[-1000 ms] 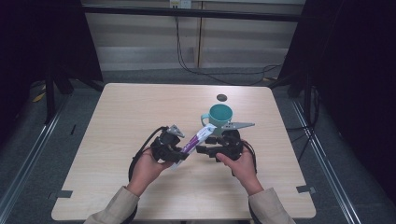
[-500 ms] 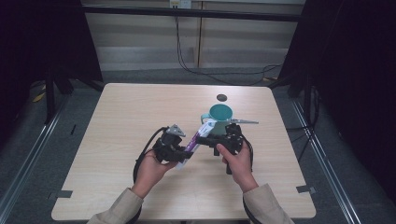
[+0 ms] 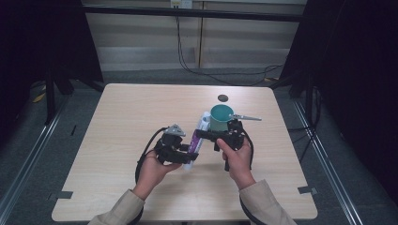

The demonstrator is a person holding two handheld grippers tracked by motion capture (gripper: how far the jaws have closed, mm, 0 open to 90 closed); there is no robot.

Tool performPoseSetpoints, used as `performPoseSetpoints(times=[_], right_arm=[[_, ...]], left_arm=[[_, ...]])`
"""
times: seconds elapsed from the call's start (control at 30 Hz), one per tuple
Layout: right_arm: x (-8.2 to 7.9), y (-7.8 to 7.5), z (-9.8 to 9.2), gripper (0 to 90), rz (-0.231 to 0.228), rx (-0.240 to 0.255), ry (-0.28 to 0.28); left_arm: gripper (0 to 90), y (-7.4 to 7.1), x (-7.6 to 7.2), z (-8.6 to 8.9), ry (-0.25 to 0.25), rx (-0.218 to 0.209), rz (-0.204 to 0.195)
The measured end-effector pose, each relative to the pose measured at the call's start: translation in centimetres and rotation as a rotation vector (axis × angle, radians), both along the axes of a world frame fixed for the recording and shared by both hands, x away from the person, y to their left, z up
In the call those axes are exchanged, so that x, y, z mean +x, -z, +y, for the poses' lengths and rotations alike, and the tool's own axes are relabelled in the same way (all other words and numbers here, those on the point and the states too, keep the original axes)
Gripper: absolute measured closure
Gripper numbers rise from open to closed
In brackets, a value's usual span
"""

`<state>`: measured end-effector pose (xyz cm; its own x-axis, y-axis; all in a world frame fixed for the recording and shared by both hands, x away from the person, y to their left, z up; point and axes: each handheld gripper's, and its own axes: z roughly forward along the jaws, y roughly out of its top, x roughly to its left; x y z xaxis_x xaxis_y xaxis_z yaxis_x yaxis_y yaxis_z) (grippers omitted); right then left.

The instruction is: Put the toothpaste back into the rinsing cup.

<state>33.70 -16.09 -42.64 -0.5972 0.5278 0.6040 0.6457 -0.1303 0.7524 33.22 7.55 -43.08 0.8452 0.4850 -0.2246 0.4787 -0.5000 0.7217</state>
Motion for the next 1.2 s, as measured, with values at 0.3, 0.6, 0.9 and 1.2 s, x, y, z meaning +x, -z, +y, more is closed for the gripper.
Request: performPoseSetpoints(times=[0.3,0.6,0.9,1.2], right_arm=[[-0.7,-2.4,-1.8,76.6,-0.162,-0.105,0.054],[-0.7,-3.0,-3.0,76.6,-0.206,-0.181,0.087],[-0.5,-3.7,-3.9,76.6,-0.238,-0.220,0.101],[-0.1,-4.9,-4.6,76.6,-0.261,-0.253,0.121]], left_arm=[[23.5,1.1,0.2,2.2,-0.014,0.047,0.011],[19.9,3.3,0.3,3.9,-0.025,0.134,0.030],[19.9,4.8,0.2,5.2,-0.046,0.153,0.042],[18.9,5.6,-0.1,5.9,-0.068,0.172,-0.001]])
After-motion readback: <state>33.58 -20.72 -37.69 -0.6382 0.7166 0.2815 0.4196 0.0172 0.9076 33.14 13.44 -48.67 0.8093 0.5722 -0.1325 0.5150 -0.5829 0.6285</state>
